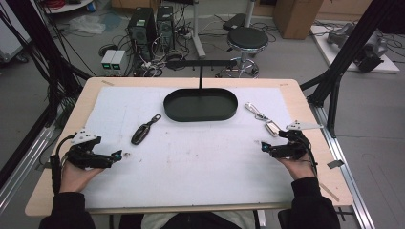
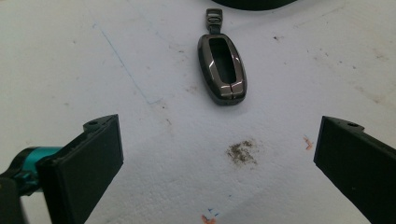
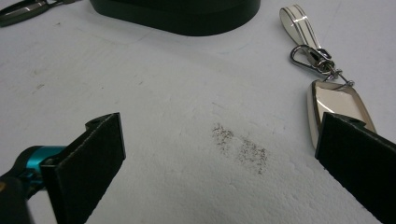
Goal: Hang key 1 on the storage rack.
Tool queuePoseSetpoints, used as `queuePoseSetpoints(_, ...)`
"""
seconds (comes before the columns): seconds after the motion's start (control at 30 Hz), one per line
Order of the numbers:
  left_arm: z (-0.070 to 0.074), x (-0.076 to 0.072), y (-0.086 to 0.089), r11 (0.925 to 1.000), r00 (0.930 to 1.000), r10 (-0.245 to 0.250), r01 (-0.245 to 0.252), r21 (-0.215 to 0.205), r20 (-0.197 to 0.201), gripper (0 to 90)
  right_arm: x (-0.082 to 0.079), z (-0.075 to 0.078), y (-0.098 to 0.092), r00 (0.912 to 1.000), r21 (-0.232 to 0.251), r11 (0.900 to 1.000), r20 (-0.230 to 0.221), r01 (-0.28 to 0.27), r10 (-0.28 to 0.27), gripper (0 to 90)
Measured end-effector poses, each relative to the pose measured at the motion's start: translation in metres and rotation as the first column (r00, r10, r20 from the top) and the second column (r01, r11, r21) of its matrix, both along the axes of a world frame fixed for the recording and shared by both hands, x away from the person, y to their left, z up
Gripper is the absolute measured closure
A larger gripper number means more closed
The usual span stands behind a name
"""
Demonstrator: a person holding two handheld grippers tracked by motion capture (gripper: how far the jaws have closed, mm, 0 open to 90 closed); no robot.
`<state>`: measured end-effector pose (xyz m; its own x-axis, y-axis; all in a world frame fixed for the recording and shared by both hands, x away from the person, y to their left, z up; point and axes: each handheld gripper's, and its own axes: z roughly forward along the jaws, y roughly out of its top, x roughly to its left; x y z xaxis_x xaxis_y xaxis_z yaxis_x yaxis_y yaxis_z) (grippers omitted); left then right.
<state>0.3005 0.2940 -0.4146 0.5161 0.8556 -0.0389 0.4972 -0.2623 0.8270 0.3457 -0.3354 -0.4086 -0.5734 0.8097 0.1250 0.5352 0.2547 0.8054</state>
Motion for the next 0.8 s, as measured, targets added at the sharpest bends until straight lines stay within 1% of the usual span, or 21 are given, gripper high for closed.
queuePoseSetpoints(0.13, 0.000, 0.000, -0.001, 1.0000, 1.0000, 0.000, 0.000, 0.005, -0.004, 1.8, 0.000, -0.002, 0.004, 1.0000, -0.026, 1.000, -0.001, -0.004, 0.004, 0.7)
queuePoseSetpoints(0.23, -0.001, 0.000, -0.003, 1.0000, 0.9999, -0.002, 0.002, 0.009, -0.011, 1.8, 0.000, -0.003, 0.005, 0.9999, -0.028, 1.000, -0.010, -0.008, 0.008, 0.7)
queuePoseSetpoints(0.33, -0.002, 0.000, -0.003, 0.9999, 0.9999, -0.004, 0.004, 0.017, -0.016, 1.8, 0.000, -0.004, 0.006, 0.9999, -0.039, 0.999, -0.007, -0.011, 0.011, 0.7)
queuePoseSetpoints(0.5, -0.001, -0.001, -0.002, 0.9999, 0.9999, -0.003, 0.003, 0.014, -0.012, 1.7, -0.001, -0.003, 0.011, 0.9998, -0.044, 0.999, -0.002, -0.018, 0.018, 0.7)
queuePoseSetpoints(0.53, -0.002, -0.001, -0.002, 1.0000, 0.9999, 0.000, 0.000, 0.007, -0.010, 1.8, -0.001, -0.003, 0.012, 0.9998, -0.048, 0.999, -0.004, -0.021, 0.021, 0.7)
queuePoseSetpoints(0.6, -0.002, -0.001, -0.002, 1.0000, 0.9999, 0.001, -0.001, 0.007, -0.013, 1.8, 0.000, -0.004, 0.014, 0.9997, -0.056, 0.998, -0.006, -0.025, 0.025, 0.7)
queuePoseSetpoints(0.67, -0.002, -0.001, -0.002, 0.9999, 0.9999, -0.002, 0.002, 0.015, -0.015, 1.8, 0.000, -0.004, 0.015, 0.9996, -0.058, 0.998, -0.006, -0.026, 0.026, 0.7)
queuePoseSetpoints(0.73, -0.002, -0.002, -0.003, 0.9999, 0.9999, 0.004, -0.003, 0.012, -0.011, 1.8, 0.001, -0.003, 0.016, 0.9997, -0.057, 0.998, -0.007, -0.025, 0.025, 0.7)
queuePoseSetpoints(0.8, -0.002, -0.002, -0.003, 0.9999, 0.9999, -0.002, 0.002, 0.015, -0.013, 1.7, 0.002, -0.002, 0.017, 0.9998, -0.043, 0.999, -0.009, -0.021, 0.020, 0.7)
